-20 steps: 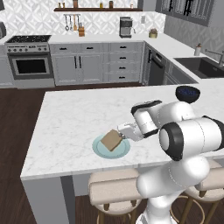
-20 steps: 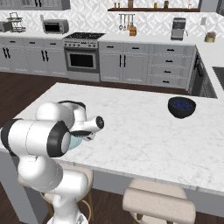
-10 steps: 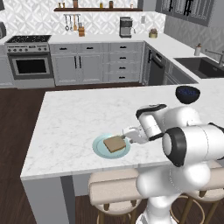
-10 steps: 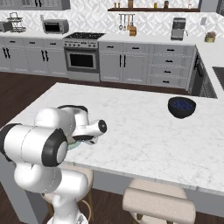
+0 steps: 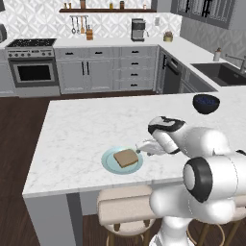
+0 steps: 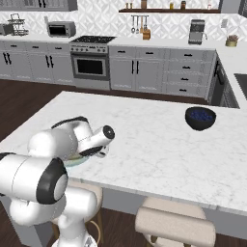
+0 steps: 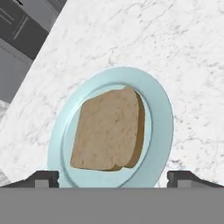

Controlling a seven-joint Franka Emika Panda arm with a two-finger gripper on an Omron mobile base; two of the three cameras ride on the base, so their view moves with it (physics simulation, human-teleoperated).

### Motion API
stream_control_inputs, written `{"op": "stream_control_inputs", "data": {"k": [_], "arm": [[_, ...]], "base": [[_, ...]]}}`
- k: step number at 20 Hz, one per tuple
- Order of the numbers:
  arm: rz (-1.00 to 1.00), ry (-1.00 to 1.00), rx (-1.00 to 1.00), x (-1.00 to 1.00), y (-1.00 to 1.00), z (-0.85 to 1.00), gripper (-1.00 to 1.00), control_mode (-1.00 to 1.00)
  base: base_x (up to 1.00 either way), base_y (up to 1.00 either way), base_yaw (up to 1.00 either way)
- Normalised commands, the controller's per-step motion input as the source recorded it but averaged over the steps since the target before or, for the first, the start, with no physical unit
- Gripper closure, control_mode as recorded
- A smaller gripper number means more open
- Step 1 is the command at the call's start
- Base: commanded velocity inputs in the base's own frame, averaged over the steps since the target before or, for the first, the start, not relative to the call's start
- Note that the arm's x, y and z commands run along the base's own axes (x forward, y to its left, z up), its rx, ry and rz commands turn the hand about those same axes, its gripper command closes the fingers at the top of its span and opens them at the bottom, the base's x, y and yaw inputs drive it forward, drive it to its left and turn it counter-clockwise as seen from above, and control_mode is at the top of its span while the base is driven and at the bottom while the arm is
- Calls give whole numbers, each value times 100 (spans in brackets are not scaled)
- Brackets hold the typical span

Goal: Start the toaster. Once the lever pops up, take the bread to the plate on the dining counter.

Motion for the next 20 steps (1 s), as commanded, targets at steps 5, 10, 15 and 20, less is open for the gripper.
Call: {"op": "stream_control_inputs", "data": {"k": [5, 10, 15, 20], "arm": [[-15, -6, -22, -88, 6, 82, -100, -100], [-29, -4, -13, -100, 0, 33, -100, -100], [-26, -2, -17, -100, 0, 13, -100, -100], [-12, -18, -15, -100, 0, 53, -100, -100]], "base": [[0, 0, 0], [0, 0, 0], [0, 0, 0], [0, 0, 0]]}}
